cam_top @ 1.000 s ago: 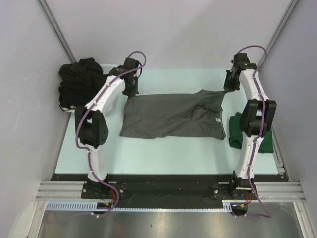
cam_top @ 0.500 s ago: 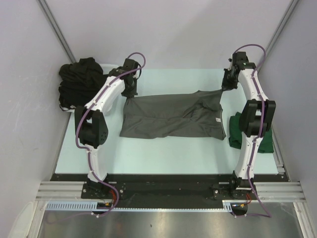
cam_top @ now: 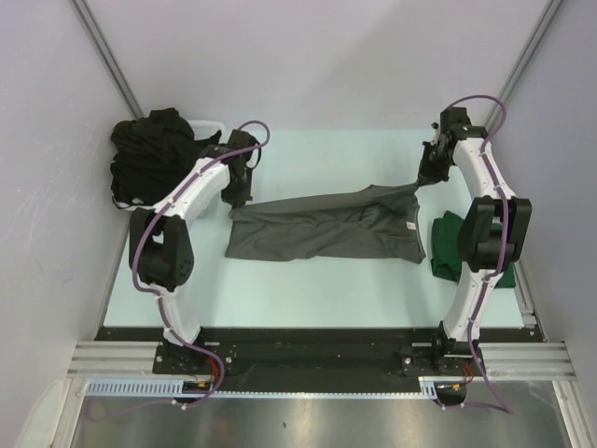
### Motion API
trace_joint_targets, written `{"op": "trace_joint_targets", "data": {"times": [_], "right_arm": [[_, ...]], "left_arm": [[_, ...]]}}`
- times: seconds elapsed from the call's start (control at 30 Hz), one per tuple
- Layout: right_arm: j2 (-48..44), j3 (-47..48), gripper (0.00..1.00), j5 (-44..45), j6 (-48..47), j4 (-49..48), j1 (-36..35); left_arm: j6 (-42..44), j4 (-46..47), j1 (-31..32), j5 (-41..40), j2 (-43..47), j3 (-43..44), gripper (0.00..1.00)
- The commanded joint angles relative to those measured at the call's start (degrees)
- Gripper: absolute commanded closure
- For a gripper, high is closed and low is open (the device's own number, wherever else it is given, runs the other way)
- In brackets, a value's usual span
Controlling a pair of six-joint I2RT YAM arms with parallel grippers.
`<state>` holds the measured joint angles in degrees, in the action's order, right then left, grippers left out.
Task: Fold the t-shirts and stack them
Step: Fold the other side of the tshirt into a rectangle
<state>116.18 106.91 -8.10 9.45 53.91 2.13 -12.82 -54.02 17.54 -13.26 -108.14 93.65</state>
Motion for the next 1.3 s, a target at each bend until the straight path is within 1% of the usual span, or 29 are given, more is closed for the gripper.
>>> {"op": "trace_joint_targets", "data": {"times": [0.0,0.07,0.2,0.37,0.5,0.67,0.83,1.07,1.2,1.23,1.27], "right_arm": [[-3.4,-0.7,1.00,1.2,0.7,3.2,0.2],[-3.4,-1.6,1.00,1.3,0.6,5.4,0.0],[-4.5,-6.9,1.00,2.2,1.0,6.2,-0.2],[-4.6,-9.7,1.00,2.1,1.0,8.1,-0.2],[-4.9,-10.5,1.00,2.6,0.9,8.6,-0.2],[-4.3,-10.4,1.00,1.8,1.1,10.2,-0.2],[-5.4,-13.7,1.00,1.9,1.2,10.5,-0.6],[-7.3,-19.0,1.00,1.7,1.5,10.4,-0.9],[-7.1,-20.4,1.00,2.1,1.3,10.2,-0.9],[-6.9,-20.5,1.00,2.4,1.4,10.2,-1.0],[-6.8,-20.7,0.93,2.7,1.5,10.2,-1.0]], "left_arm": [[2.1,-0.5,-0.8,-1.0,5.3,-2.7,1.00],[2.2,-0.5,-0.8,-0.9,6.1,-3.9,1.00],[2.3,-0.6,-0.7,0.9,6.8,-5.3,1.00],[2.1,-1.4,-0.6,3.9,7.7,-7.6,1.00],[1.7,-1.0,-0.2,5.9,8.6,-10.5,1.00],[1.4,-1.0,0.0,6.0,9.5,-13.7,1.00],[0.4,-0.2,0.0,5.9,9.6,-16.4,1.00],[0.3,0.2,0.0,6.3,9.0,-16.7,1.00],[0.4,0.3,0.0,7.1,8.3,-16.4,1.00],[0.4,0.3,0.1,7.5,8.3,-16.2,1.00],[0.4,0.2,0.1,7.8,8.1,-16.3,1.00]]}}
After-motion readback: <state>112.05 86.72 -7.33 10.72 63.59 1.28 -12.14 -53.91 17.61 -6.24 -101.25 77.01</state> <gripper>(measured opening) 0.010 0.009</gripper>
